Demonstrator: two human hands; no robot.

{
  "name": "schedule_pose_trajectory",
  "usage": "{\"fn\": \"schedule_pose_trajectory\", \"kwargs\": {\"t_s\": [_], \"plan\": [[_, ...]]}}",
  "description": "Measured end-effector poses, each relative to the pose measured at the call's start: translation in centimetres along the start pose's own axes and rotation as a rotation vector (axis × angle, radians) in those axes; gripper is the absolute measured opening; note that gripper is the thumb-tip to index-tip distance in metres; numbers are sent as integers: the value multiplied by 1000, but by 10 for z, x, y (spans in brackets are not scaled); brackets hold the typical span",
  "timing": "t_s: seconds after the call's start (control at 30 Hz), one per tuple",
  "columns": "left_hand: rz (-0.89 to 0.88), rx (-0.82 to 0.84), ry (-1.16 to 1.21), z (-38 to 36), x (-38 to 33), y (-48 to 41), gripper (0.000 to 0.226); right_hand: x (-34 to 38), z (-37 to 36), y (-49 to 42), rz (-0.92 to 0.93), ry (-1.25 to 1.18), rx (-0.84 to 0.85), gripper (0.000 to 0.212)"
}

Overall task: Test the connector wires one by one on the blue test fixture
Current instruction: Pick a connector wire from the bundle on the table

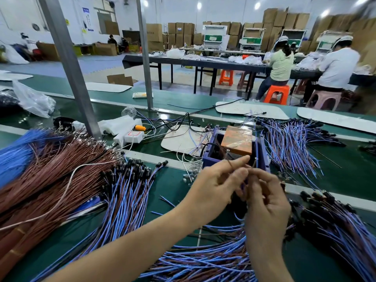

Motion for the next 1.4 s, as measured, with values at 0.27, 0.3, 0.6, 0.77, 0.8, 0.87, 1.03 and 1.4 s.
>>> {"fn": "schedule_pose_trajectory", "kwargs": {"t_s": [0.27, 0.3, 0.6, 0.77, 0.8, 0.87, 1.03, 1.4], "plan": [[344, -75, 339, 3, 18, -10, 22, -26, -9, 21, -188, -67, 229, 43], [352, -96, 397, 4, 20, -10, 24, -31, -9, 22, -234, -46, 253, 39], [354, -55, 257, 3, 32, -6, 22, -40, 0, -5, -348, -5, 242, 25], [431, 71, 222, -6, 36, -6, 22, -28, -3, -26, -318, 51, 300, 14], [433, 87, 221, -8, 36, -6, 24, -28, -5, -29, -310, 74, 306, 13], [438, 121, 203, -10, 36, -8, 24, -28, -5, -32, -308, 78, 306, 12], [460, 70, 170, -7, 46, -10, 29, -38, 12, -46, -362, -38, 122, 12], [358, -123, -460, 38, 62, -35, 44, -71, 60, -81, -292, 455, -58, 6]]}}
Point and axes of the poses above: each hand's wrist, its own y-axis away from the middle knuckle, its own z-axis out of the back of the hand, x = y × z, the point moved 5 cm from there along -y, towards the middle knuckle, and after that the axes turned 3 degrees about -x, right-handed, at the moved point
